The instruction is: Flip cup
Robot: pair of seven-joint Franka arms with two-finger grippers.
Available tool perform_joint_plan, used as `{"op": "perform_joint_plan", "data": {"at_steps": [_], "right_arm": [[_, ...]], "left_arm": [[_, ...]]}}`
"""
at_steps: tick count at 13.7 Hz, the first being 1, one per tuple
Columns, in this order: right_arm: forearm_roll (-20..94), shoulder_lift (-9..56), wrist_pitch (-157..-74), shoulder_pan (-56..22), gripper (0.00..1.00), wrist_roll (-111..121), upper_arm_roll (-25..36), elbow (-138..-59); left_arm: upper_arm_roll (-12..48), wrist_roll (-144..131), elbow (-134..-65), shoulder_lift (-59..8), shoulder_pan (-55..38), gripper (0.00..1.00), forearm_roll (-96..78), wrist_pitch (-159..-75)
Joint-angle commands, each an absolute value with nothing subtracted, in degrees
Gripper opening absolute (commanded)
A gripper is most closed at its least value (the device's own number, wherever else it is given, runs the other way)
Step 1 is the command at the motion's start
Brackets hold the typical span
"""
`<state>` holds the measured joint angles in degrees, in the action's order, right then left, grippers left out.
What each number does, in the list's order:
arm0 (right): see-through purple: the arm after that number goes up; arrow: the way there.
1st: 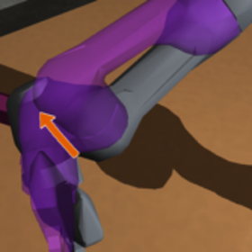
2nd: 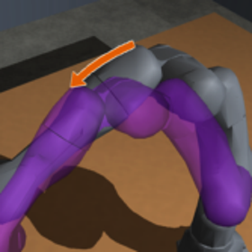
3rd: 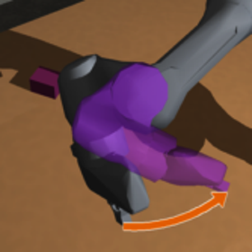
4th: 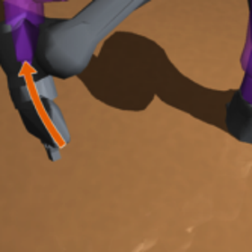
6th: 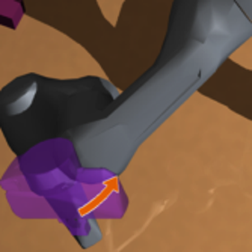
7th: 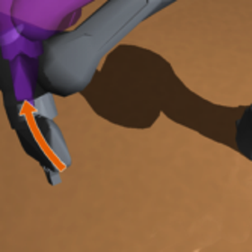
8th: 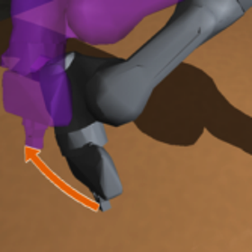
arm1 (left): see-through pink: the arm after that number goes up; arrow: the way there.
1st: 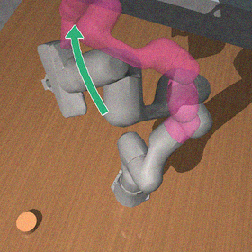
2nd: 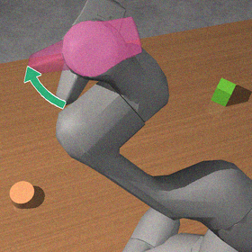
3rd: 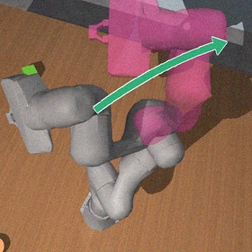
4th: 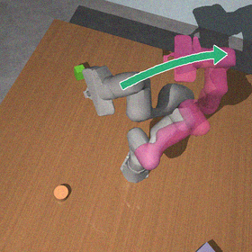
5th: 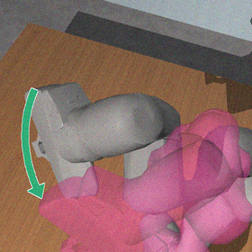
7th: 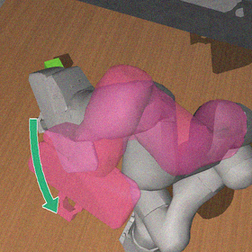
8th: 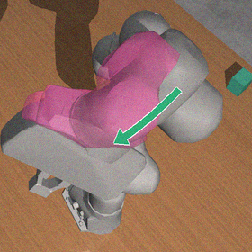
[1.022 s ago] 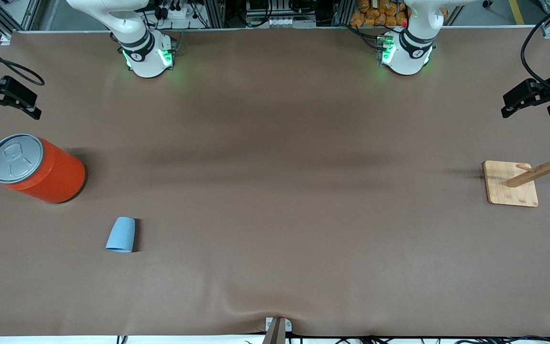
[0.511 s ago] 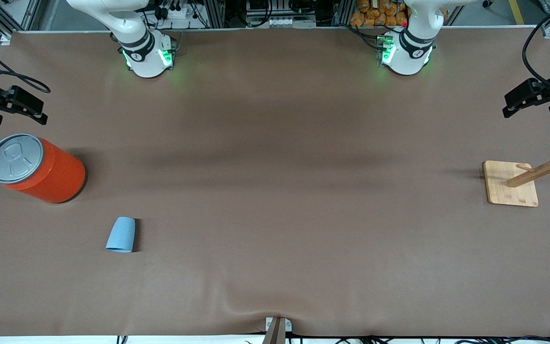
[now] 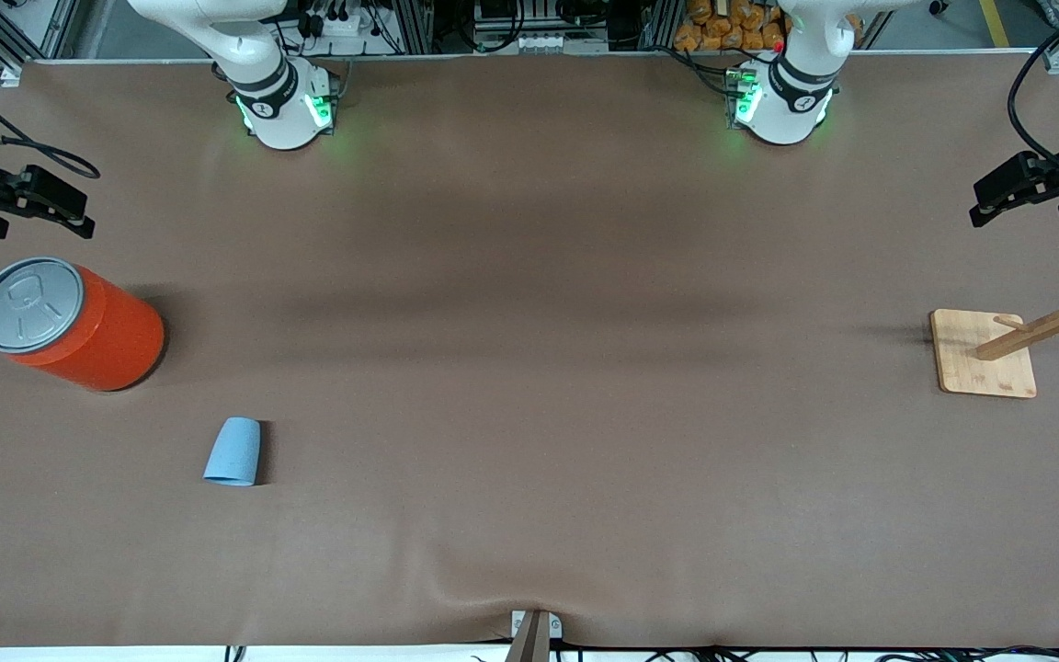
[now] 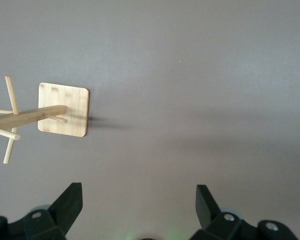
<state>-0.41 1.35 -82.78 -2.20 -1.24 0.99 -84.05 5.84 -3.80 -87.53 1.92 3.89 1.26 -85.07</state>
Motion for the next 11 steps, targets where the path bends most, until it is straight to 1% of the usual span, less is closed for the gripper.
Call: {"op": "perform_joint_plan", "data": {"at_steps": [1,4,11], "right_arm": [[-0.35,5.34,-83.23,-2.28,1.00,-0.62,0.62,-83.76],[-0.44,10.71,-84.89,-3.07,1.00,-0.61,0.44,-84.02],[-0.53,15.99,-89.11,-3.87,1.00,-0.61,0.44,-84.29]], "left_arm": [[6.15,-3.43,-86.13,1.32,4.39,1.00,1.58,-83.85],[6.15,-3.25,-86.13,1.32,4.39,1.00,1.58,-83.94],[6.06,-3.34,-86.13,1.41,4.40,1.00,1.58,-83.94]]}}
